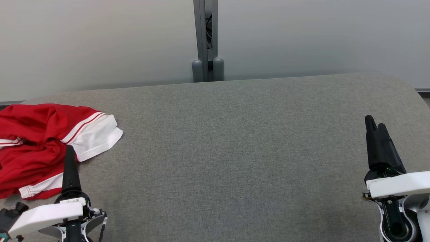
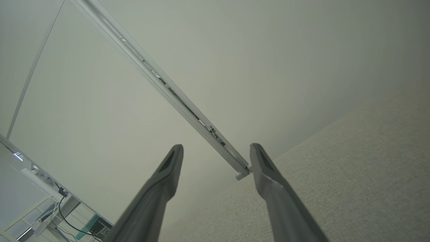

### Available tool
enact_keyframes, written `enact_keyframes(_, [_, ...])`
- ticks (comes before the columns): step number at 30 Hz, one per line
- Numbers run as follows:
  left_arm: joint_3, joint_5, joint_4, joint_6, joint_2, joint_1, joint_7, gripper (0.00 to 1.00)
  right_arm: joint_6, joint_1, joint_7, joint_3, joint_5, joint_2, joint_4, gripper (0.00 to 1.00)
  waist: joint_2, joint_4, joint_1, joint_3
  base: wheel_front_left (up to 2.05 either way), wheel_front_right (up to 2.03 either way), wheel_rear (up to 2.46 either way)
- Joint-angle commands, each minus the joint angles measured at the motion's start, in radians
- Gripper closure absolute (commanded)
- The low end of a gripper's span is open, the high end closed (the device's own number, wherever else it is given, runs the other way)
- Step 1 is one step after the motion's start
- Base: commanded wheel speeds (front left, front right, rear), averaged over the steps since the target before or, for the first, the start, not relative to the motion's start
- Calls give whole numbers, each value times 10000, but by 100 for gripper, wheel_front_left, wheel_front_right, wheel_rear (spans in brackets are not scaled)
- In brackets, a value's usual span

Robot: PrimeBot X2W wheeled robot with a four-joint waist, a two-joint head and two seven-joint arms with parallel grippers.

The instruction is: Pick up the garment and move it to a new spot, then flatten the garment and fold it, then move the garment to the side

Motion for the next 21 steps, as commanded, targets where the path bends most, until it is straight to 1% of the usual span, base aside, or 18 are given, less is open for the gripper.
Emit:
enact_keyframes(1, [149,206,-192,-11,43,-182,-61,0,31,-279,-109,70,-254,-125,-207,0,0,-1,0,4,0,0,0])
enact_keyframes(6, [480,1239,-484,62,41,-229,-153,0,32,-480,-317,479,-1418,-247,-477,0,0,-5,0,46,0,0,0])
enact_keyframes(7, [480,1239,-484,62,41,-229,-153,0,32,-480,-317,479,-1418,-247,-477,0,0,-5,0,46,0,0,0])
enact_keyframes(9, [469,1599,-656,167,44,-206,-196,0,33,-515,-398,653,-1791,-281,-530,0,0,-2,0,58,0,0,0])
enact_keyframes(11, [456,1897,-837,330,46,-150,-230,0,33,-481,-475,750,-2097,-266,-477,0,0,3,0,62,0,0,0])
enact_keyframes(15, [352,2739,-1292,664,47,14,-293,0,34,-627,-638,1238,-3002,-511,-570,0,0,21,0,83,0,0,0])
enact_keyframes(16, [231,3204,-1530,856,47,110,-335,0,35,-624,-717,1235,-3359,-472,-603,0,0,35,0,102,0,0,0])
enact_keyframes(21, [-375,4701,-2027,1328,51,370,-419,0,37,-529,-899,1318,-4219,-368,-676,0,0,69,0,126,0,0,0])
